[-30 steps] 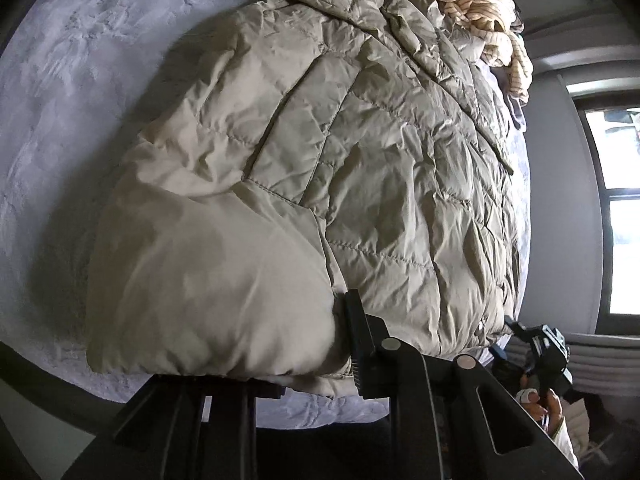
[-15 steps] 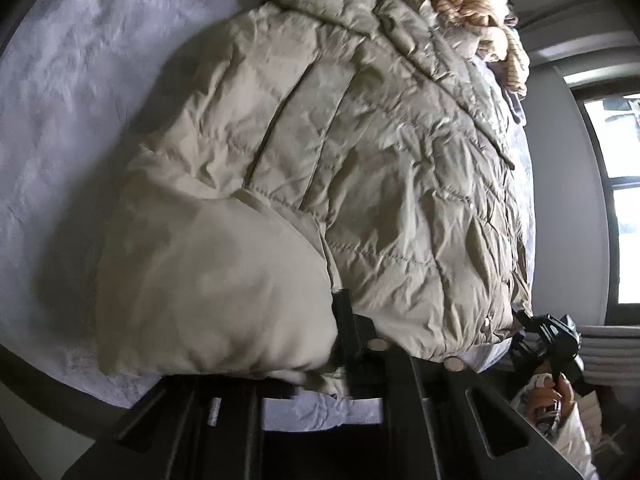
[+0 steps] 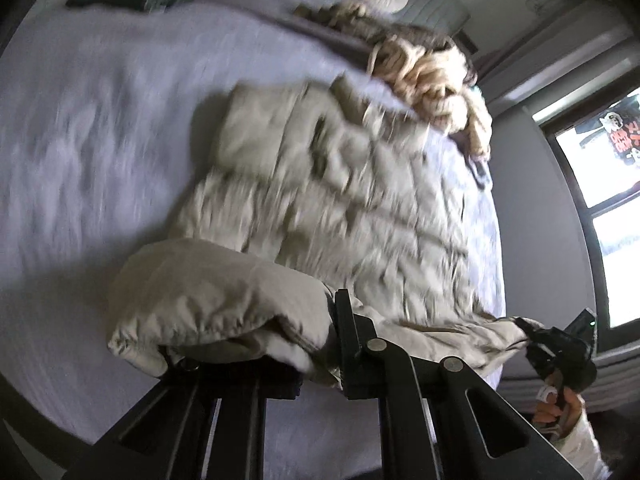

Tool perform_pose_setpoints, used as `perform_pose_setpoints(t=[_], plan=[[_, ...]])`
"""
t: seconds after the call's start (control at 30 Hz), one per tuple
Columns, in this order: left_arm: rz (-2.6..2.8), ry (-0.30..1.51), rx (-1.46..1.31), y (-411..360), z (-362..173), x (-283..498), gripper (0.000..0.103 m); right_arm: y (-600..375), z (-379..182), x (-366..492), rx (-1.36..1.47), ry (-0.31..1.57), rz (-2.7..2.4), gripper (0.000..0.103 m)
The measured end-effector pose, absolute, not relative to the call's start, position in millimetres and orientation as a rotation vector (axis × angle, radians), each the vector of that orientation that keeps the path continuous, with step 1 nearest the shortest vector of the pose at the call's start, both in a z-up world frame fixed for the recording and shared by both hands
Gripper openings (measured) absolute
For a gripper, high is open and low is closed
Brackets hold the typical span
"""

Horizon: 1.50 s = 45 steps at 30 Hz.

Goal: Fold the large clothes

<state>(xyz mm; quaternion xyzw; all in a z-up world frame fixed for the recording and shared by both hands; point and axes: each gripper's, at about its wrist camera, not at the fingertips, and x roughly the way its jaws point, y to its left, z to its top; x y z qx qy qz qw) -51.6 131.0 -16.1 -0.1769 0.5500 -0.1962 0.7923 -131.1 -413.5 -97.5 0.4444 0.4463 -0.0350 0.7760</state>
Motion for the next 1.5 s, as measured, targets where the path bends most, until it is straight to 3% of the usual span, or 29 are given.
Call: perform_pose_setpoints(t=[0.23, 0.47, 0.7, 0.93, 1.07, 1.37, 1.4, 1.43, 1.47, 1.5], plan=[[-0.339, 1.067, -0.366, 101.0, 31.7, 28.1, 0.015, -428.2, -31.3, -39.4, 0.789, 0.936, 0.050, 0.006], [-0.261, 1.036, -0.301, 73.8, 21.9, 121.5, 0.015, -441.3, -7.4, 76.1, 0.664, 0.975, 0.104, 0.006], [-0.222, 1.132, -0.196, 51.4, -60.1, 203.1, 0.015, -446.8, -64.0, 170.4, 0.677, 1.044, 0.038, 0.006], [-0.207, 1.187, -0.158, 34.4, -136.0, 244.7, 0.015, -455.8, -144.0, 212.8, 0.738, 1.071, -0.022, 0.006], [-0.208, 1.166, -0.143, 27.0, -154.4, 253.9, 0.015, -458.3, -175.9, 227.2, 0.775, 1.059, -0.017, 0.006], [-0.197, 1.146, -0.127, 24.8, -151.9, 262.4, 0.015, -461.1, -187.0, 244.1, 0.796, 1.056, 0.008, 0.007], [-0.196, 1.128, -0.100, 24.9, -142.7, 257.5, 0.018, -462.2, -182.5, 242.8, 0.804, 1.061, 0.011, 0.009], [-0.198, 1.111, -0.085, 25.0, -136.8, 253.8, 0.029, -463.2, -178.4, 241.7, 0.807, 1.067, 0.016, 0.010], [-0.198, 1.088, -0.070, 25.9, -129.7, 248.8, 0.058, -463.4, -173.4, 240.5, 0.807, 1.069, 0.023, 0.014], [-0.184, 1.063, -0.052, 27.7, -122.6, 243.5, 0.077, -463.6, -167.7, 238.9, 0.805, 1.068, 0.032, 0.021]])
